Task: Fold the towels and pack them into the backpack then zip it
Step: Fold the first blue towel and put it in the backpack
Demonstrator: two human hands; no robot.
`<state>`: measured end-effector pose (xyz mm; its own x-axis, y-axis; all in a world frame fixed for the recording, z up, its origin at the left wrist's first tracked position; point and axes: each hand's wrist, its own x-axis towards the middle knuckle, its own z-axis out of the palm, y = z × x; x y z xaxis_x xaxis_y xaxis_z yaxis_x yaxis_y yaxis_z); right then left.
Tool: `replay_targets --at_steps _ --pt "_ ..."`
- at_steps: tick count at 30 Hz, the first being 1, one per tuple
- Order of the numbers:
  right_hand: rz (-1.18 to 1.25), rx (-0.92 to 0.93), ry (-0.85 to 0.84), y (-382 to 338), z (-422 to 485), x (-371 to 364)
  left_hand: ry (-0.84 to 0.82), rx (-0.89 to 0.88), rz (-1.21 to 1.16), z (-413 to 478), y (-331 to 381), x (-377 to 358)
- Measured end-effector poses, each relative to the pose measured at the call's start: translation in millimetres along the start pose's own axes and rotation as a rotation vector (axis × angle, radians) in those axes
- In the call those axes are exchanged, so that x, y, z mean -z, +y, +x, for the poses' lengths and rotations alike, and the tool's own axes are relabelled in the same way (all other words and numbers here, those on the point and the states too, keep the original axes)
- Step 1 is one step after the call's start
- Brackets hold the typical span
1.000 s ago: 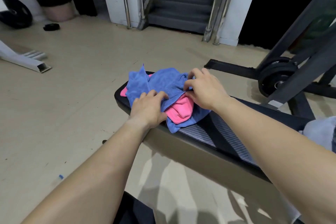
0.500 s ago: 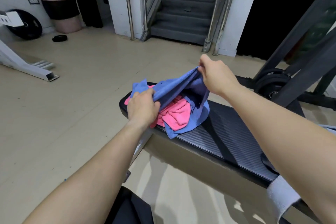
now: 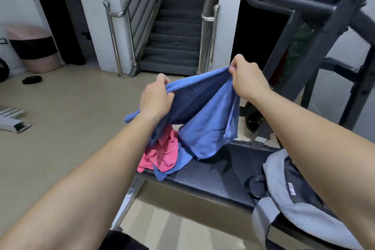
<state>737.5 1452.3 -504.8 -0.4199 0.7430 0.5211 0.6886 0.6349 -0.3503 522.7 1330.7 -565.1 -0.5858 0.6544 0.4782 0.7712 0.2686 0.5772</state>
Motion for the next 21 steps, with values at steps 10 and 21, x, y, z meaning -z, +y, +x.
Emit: replay_targets --at_steps 10,21 --pt "0.01 -0.105 0.133 42 -8 87 0.001 -0.191 -0.11 4 92 13" --pt "0.03 -0.227 -0.283 134 -99 -11 -0.488 -0.235 0.238 -83 37 -77"
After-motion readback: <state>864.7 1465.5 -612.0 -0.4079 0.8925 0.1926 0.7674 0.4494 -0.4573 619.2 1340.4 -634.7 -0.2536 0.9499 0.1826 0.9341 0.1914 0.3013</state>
